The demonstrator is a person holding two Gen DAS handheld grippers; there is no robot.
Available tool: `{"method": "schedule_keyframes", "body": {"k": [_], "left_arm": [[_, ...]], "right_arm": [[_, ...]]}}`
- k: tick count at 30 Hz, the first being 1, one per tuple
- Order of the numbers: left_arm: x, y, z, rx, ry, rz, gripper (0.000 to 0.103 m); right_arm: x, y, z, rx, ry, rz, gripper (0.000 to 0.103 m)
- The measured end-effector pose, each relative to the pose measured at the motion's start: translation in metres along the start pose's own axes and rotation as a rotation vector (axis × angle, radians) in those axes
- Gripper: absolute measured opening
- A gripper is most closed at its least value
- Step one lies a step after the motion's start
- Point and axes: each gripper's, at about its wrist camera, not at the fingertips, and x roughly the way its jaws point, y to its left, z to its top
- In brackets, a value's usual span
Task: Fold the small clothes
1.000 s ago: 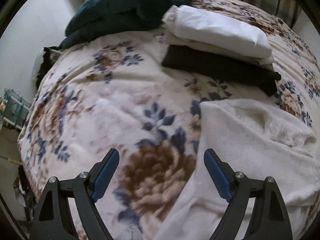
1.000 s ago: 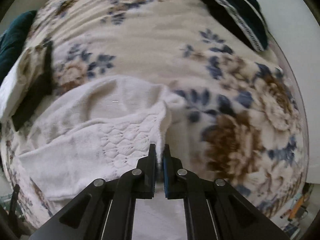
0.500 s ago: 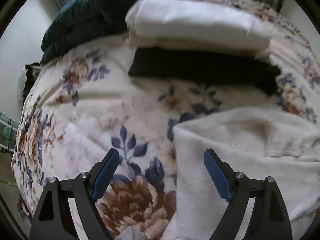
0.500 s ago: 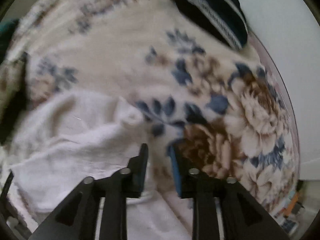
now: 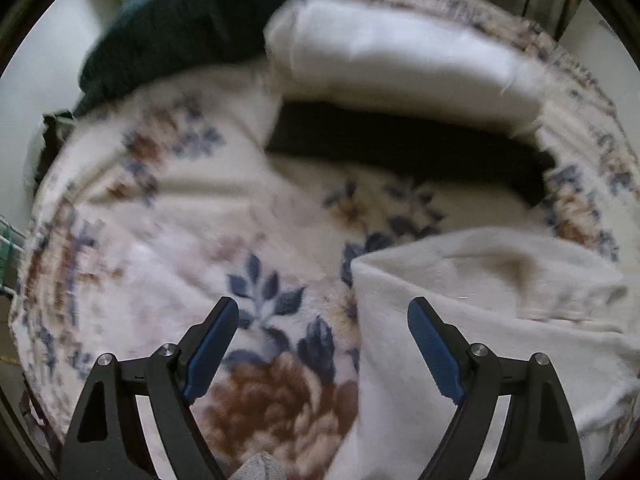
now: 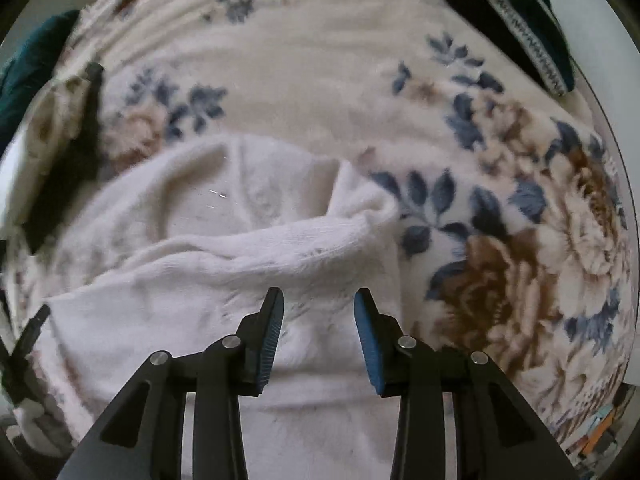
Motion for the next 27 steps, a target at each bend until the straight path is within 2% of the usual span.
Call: {"method": "schedule_keyframes", "body": {"k": [1,4,6,9,13,17,18,21,22,23,24,26,27], "left_arm": [[-0.019,-0.002,-0.003,0.000,-0.015,0.001,0.086],[-0.074,-0.017,-0.022,0.002,-0.042,-0.051,0.086],[-0.111,-0.045,-0.049,0.067,-0.031,-0.059,0.086],[-0.145,-0.095,-0.094,0.183,0.020,-0.065,0.086],[-0.171,-0.168,-0.184,0.267,0.160,-0.130,0.086],[-0.164,-0.255,-0.278,0.297,0.325,-0.288,0.086],[-0.158,-0.280,-0.302,0.322,0.355,-0.315,0.083],[-0.136,-0.328,-0.345,0.362,0.435,-0.356,0.067],[-0.125,-0.341,-0.359,0.361,0.466,-0.367,0.066],[-0.119,-0.348,-0.368,0.364,0.488,-0.366,0.066],[-0.108,-0.359,-0.379,0.384,0.505,-0.345,0.061],[-0.102,-0.368,-0.388,0.430,0.462,-0.297,0.045],[-0.101,-0.369,-0.387,0.441,0.440,-0.283,0.020]], "right_arm": [[-0.013,-0.003,-0.003,-0.017,0.006,0.008,0.057],[-0.048,-0.021,-0.018,-0.069,0.034,0.034,0.057],[-0.067,-0.046,-0.033,-0.096,0.065,0.037,0.057],[-0.089,-0.094,-0.055,-0.118,0.104,0.045,0.057],[-0.104,-0.156,-0.066,-0.142,0.151,0.036,0.057],[-0.099,-0.201,-0.053,-0.175,0.149,0.042,0.057],[-0.095,-0.206,-0.049,-0.176,0.151,0.047,0.057],[-0.080,-0.215,-0.037,-0.194,0.170,0.069,0.057],[-0.075,-0.214,-0.034,-0.205,0.176,0.070,0.057],[-0.068,-0.212,-0.030,-0.224,0.189,0.077,0.057],[-0.061,-0.209,-0.027,-0.237,0.201,0.090,0.057],[-0.046,-0.203,-0.019,-0.253,0.220,0.133,0.057],[-0.037,-0.199,-0.013,-0.253,0.236,0.173,0.057]]}}
